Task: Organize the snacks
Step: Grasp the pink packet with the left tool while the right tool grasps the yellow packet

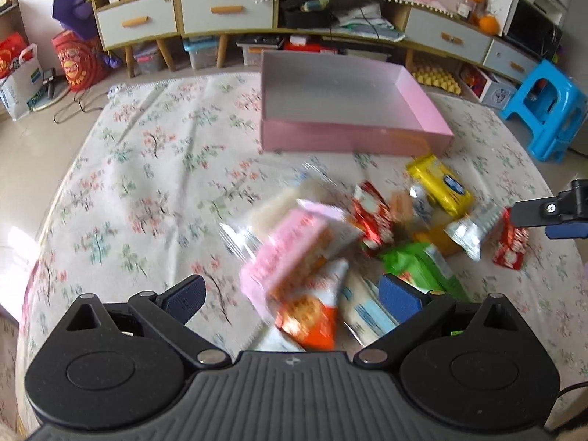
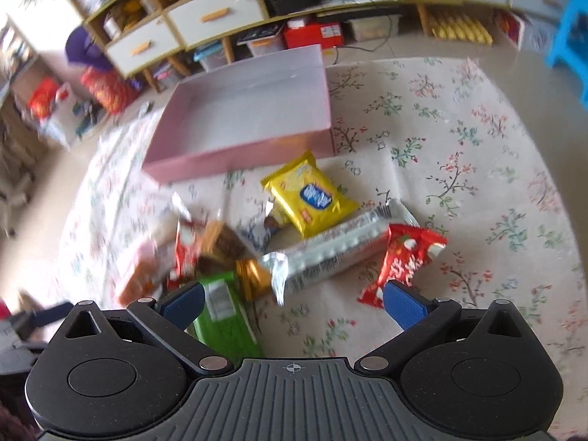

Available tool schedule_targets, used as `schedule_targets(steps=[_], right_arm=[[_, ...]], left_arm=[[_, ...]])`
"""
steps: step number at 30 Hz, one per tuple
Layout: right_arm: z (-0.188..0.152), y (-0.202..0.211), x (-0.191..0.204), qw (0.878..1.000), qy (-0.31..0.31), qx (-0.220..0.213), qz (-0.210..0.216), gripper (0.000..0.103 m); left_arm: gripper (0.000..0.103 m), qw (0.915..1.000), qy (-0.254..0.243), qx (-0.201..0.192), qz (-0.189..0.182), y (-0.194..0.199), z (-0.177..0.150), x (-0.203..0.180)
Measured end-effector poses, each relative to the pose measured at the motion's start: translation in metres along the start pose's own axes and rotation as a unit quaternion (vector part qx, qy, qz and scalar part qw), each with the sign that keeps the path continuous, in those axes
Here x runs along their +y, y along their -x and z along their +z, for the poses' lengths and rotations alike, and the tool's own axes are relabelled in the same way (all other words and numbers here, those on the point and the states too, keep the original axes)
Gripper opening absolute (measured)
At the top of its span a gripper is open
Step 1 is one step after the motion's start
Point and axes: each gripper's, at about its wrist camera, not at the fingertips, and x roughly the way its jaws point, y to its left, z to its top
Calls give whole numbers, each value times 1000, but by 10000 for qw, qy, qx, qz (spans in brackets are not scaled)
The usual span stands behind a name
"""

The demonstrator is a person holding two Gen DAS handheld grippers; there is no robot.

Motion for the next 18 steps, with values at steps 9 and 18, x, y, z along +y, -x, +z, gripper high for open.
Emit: schedule_targets(steps=[9, 18], right_arm=[[32, -29, -21, 9982, 236, -488, 257, 102], [30, -66, -10, 9928, 1077, -519, 112, 90]], left_arm=[[76, 9953, -64, -150, -955, -30, 13, 32], [61, 9895, -193, 93, -1431, -51, 9, 37]])
